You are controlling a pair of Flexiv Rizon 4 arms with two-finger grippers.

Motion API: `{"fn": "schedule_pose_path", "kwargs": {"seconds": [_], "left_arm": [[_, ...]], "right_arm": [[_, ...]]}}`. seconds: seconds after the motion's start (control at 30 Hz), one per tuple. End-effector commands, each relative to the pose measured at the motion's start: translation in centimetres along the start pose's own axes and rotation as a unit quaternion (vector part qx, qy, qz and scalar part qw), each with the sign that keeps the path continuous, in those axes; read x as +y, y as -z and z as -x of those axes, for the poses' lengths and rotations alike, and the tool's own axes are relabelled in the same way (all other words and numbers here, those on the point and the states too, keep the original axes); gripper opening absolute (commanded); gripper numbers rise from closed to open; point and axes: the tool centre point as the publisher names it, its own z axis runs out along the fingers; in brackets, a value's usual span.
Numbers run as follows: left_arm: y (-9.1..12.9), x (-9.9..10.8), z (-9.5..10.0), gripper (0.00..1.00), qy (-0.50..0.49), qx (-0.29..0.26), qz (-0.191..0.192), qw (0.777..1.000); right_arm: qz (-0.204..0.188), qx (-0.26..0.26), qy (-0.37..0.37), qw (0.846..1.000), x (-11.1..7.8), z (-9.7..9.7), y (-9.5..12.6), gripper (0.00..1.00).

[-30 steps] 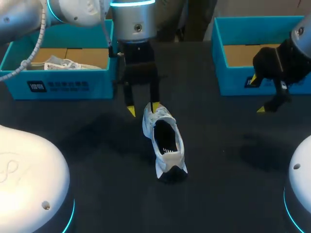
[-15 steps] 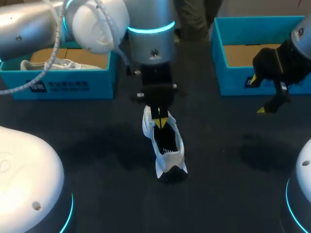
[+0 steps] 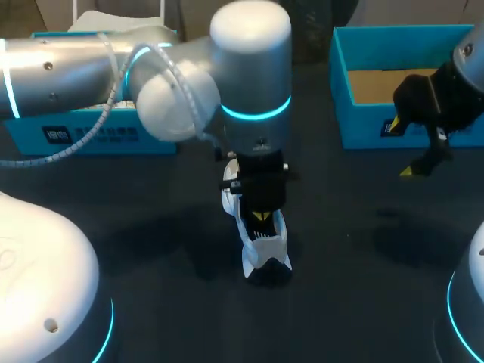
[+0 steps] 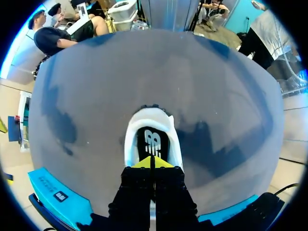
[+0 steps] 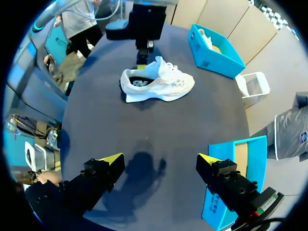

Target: Take the shoe out of the shoebox, open the shoe tongue, remove and reinsert the insole, then place the shoe into the shoebox

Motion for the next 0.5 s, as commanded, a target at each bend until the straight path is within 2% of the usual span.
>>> {"fn": "schedule_pose_path", "kwargs": {"seconds": [0.03, 0.3, 0.5], "left_arm": [[-2.2, 0.4, 0.4, 0.00, 0.000, 0.009, 0.005, 1.000], [-5.4, 1.0, 0.3, 0.00, 0.004, 0.014, 0.018, 1.000], [-7.8, 1.1, 0.0, 0.00, 0.014, 0.022, 0.013, 1.000]], "right_arm": [[-0.001, 0.000, 0.000, 1.000, 0.0, 0.0, -0.1, 1.00], [-0.001, 0.000, 0.000, 1.000, 0.0, 0.0, -0.1, 1.00], [-0.001, 0.000, 0.000, 1.000, 0.0, 0.0, -0.1, 1.00]]}}
